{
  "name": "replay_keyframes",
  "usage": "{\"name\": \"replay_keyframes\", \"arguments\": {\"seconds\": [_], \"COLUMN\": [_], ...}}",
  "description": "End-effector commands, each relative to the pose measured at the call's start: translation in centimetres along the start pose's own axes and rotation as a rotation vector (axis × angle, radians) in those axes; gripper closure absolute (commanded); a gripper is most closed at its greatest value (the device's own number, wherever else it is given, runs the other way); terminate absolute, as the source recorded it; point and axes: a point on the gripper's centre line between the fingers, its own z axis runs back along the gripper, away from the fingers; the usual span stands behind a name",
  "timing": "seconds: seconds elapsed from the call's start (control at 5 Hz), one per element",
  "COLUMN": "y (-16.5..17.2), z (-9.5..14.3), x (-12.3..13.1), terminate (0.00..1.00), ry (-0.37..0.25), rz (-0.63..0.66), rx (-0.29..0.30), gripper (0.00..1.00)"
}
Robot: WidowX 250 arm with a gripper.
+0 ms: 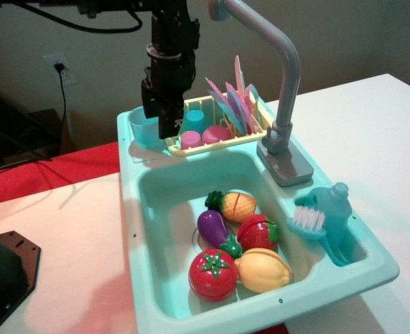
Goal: Put cup from counter to sink
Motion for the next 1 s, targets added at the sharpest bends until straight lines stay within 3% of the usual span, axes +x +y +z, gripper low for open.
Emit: {"name": "replay_keyframes", "arguments": {"seconds": [0.0,0.2,0.8], "y": [-0.53,-0.6,0.21], "z": [-0.35,-0.66,-0.33], "x": [-0.66,-0.98,-0.97], "terminate": [0.0,0.0,0.0], "ry": [-0.021,-0.026,-0.047], "rz": [-0.008,-0.005,0.028], "rx": [0.051,0.058,0.048], "gripper": [0.0,1.0,1.0]}}
